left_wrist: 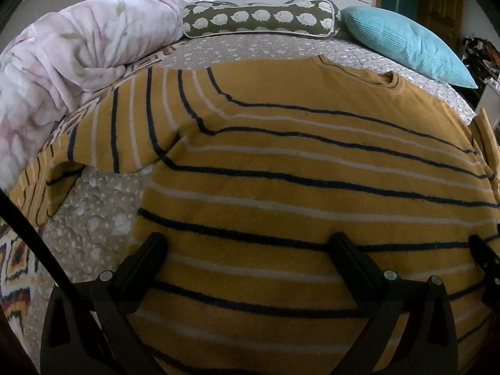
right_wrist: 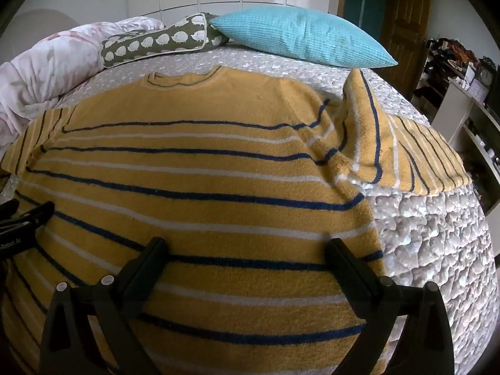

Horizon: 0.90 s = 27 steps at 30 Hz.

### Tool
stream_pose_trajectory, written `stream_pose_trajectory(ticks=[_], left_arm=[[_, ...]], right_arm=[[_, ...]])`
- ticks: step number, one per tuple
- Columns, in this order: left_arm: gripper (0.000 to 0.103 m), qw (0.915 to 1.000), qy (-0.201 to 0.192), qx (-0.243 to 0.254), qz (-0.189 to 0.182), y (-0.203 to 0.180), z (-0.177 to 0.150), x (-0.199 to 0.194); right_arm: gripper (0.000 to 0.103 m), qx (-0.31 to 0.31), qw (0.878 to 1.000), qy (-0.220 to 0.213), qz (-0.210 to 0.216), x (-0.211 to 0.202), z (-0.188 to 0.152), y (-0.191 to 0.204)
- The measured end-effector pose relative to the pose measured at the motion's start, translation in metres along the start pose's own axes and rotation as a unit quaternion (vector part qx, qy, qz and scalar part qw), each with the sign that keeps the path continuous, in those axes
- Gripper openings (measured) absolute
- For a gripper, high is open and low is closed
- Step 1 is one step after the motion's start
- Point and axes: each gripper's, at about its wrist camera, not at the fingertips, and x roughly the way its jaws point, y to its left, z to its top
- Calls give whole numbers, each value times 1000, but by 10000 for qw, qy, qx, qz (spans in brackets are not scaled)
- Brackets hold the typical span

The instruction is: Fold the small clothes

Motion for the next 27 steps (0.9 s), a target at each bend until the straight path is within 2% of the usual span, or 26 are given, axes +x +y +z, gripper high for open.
stream_pose_trajectory(ticks=[27], left_arm=[[103, 10000, 6, 0, 52, 1, 1, 1]], right_arm=[[102, 60, 10000, -78, 10, 0, 2, 4]])
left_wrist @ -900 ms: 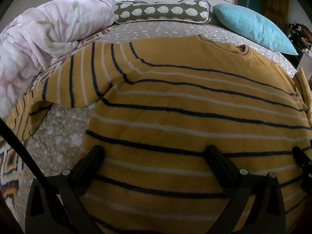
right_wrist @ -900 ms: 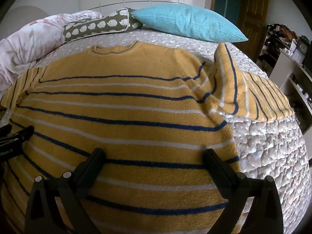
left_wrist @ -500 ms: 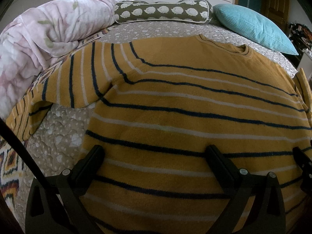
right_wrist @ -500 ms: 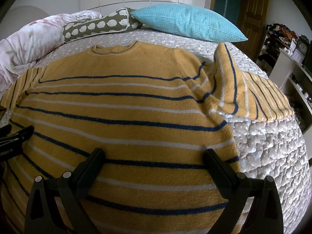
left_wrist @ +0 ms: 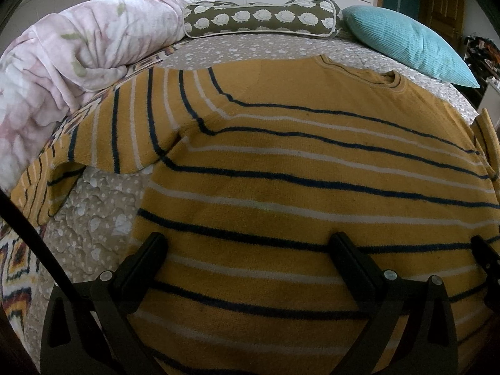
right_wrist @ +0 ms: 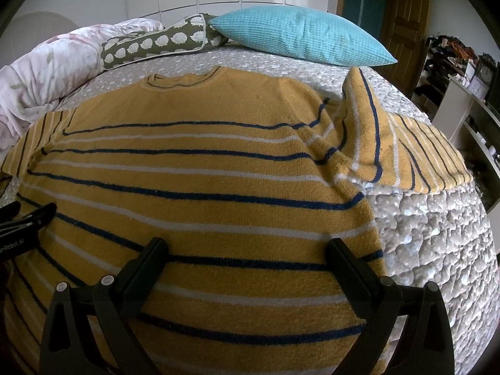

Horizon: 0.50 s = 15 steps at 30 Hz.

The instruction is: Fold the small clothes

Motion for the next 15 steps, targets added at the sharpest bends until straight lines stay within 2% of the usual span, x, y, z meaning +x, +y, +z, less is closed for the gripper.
stream_pose_trajectory(ticks=[15], left_arm=[[103, 10000, 0, -3, 3, -1, 0, 0]], right_arm=[[103, -17, 10000, 6, -6, 0, 0, -2]])
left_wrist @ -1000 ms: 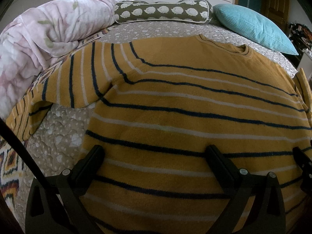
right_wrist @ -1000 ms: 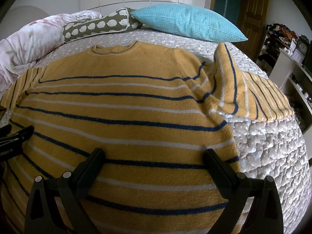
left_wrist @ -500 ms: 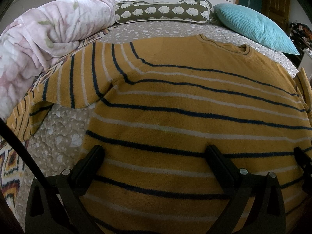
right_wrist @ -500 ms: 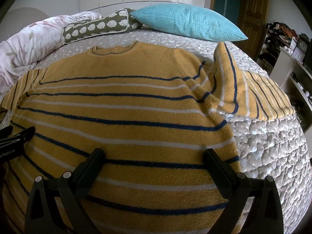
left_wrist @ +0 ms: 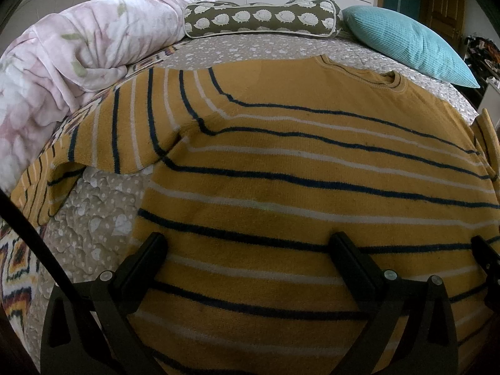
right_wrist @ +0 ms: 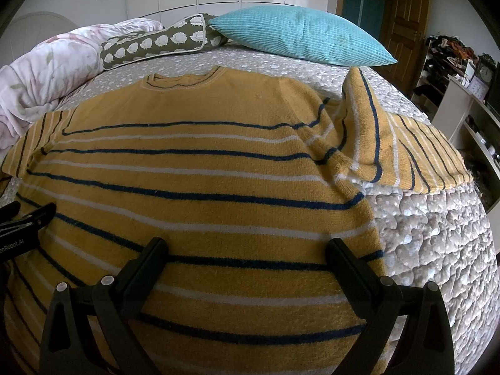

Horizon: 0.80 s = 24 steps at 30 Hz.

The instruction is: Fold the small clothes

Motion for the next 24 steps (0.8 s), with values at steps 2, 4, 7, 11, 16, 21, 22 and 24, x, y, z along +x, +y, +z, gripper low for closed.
stream_pose_trajectory(ticks=[2, 4, 7, 11, 16, 21, 22, 24], left_arm=[[103, 10000, 0, 0, 1, 0, 0, 0], [103, 10000, 0, 0, 1, 0, 0, 0], [103, 10000, 0, -1, 1, 0, 0, 0], [103, 10000, -1, -3, 2, 0, 0, 0], [103, 10000, -3, -2, 4, -1, 0, 0], [103, 10000, -23, -53, -53, 1, 1, -3], [103, 9999, -32, -79, -52, 2, 1, -5], [94, 9999, -98, -126, -13, 4, 1, -14]], right_arm=[[102, -1, 10000, 8, 1, 0, 0, 0], [102, -3, 10000, 8, -1, 0, 0, 0], [102, -6, 10000, 11, -5, 0, 0, 0], [102, -13, 10000, 19, -17, 0, 0, 0], [103, 12, 10000, -13, -7, 1, 0, -2], [103, 14, 10000, 24, -29, 3, 1, -3], [103, 10, 10000, 48, -29, 3, 1, -3], [103, 3, 10000, 56, -20, 3, 2, -4]])
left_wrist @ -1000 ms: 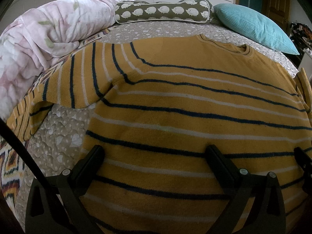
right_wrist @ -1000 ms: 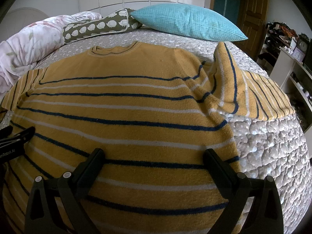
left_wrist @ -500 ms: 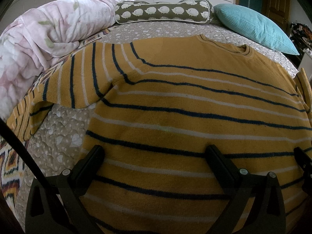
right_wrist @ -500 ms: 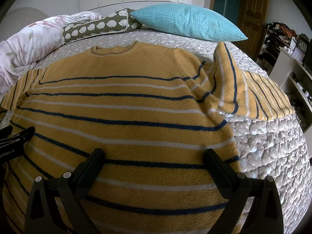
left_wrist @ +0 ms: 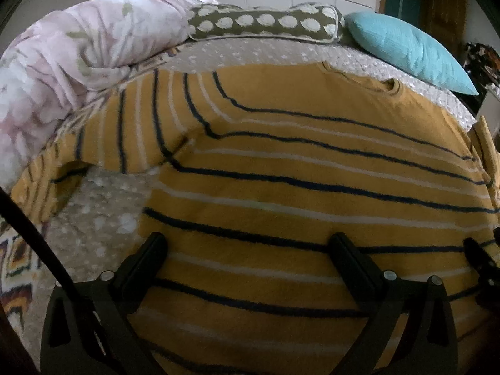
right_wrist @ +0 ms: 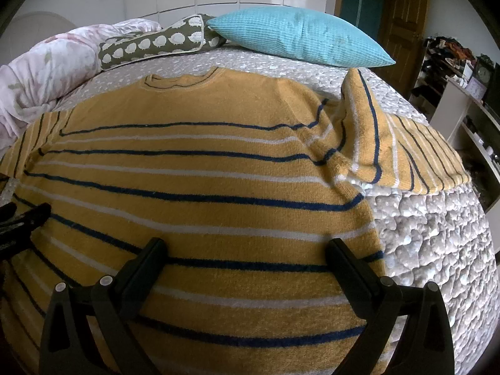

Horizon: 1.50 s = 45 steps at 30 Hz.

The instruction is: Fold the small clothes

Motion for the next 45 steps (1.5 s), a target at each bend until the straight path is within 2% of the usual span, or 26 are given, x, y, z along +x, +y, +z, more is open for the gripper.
stream_pose_trajectory(ticks=[2, 3, 5, 7, 8, 9, 11, 12, 14, 15, 17, 18, 19, 22, 23, 24, 25, 26, 28, 30, 32, 36, 38, 40, 42, 45], left_arm=[[80, 9997, -153, -95, -138, 10, 0, -20], [80, 9991, -256, -147, -306, 19, 0, -34], [81, 9973, -562, -280, -382, 42, -3, -60], [83, 9954, -814, -440, -247, 76, -5, -81], [88, 9943, -872, -602, -148, 100, -7, -88], [92, 9931, -875, -783, -72, 121, -9, -90], [92, 9871, -702, -1430, 156, 179, -15, -83], [92, 9818, -552, -1797, 284, 207, -19, -75], [92, 9642, -286, -2604, 404, 262, -28, -57], [91, 9528, -143, -3017, 319, 289, -33, -45], [86, 9355, 92, -3532, 6, 322, -41, -24], [84, 9301, 119, -3668, -111, 330, -41, -16], [84, 9289, 56, -3701, -124, 334, -38, -13], [83, 9367, 6, -3502, -14, 330, -19, -3], [70, 9409, 21, -3386, 65, 326, -13, 3], [33, 9448, 87, -3256, 342, 324, -9, 8], [13, 9475, 224, -3085, 814, 321, -2, 13], [7, 9503, 281, -2923, 1032, 320, 5, 14], [7, 9517, 133, -2819, 1211, 317, 12, 2], [6, 9508, -194, -2586, 1698, 314, 24, -24], [6, 9463, -485, -2377, 2138, 315, 39, -50], [6, 9377, -685, -2280, 2530, 325, 78, -81], [6, 9376, -763, -2126, 2643, 315, 97, -91], [6, 9428, -880, -1921, 2578, 291, 112, -98], [6, 9520, -1043, -1623, 2376, 256, 125, -103], [6, 9726, -1182, -1153, 1634, 182, 142, -105]], right_arm=[[103, -5, 10000, 33, 2, 0, 0, 0], [103, 3, 10000, 84, 26, 1, 1, -1], [103, -13, 9999, 114, 13, 1, 1, -1], [103, -5, 9999, 168, 25, 1, 2, 0], [103, -17, 9998, 177, 11, 1, 1, 0], [103, -30, 9998, 198, -2, 1, 1, 1], [103, 1, 9997, 229, 51, 1, 1, -1], [103, 10, 9998, 183, 61, 1, 0, -2], [103, 5, 9997, 229, 68, 0, 0, -2], [103, 5, 9990, 431, 82, 0, 0, -1], [103, 4, 9994, 353, 68, 0, -1, -1], [103, 2, 9994, 351, 66, 0, -1, -1], [103, 4, 9994, 347, 66, 0, -1, -1], [103, -21, 9997, 243, 19, -1, -2, 0], [103, -37, 9998, 204, -5, -1, -2, 0], [103, -49, 9998, 186, -23, -1, -2, 1], [103, -64, 9999, 124, -48, -1, -3, 1], [103, -69, 9999, 129, -53, -1, -3, 1], [103, -56, 9999, 125, -38, -1, -3, 1], [103, -60, 9999, 125, -41, -1, -3, 1], [103, -61, 9999, 126, -42, -1, -2, 1], [103, -45, 9999, 113, -18, -1, -2, 1], [103, -60, 9999, 111, -33, -1, -2, 2], [103, -133, 9997, 161, -124, -1, -1, 1], [103, -130, 9997, 163, -118, -1, -1, 1], [103, -69, 9998, 164, -18, -2, -1, 1]])
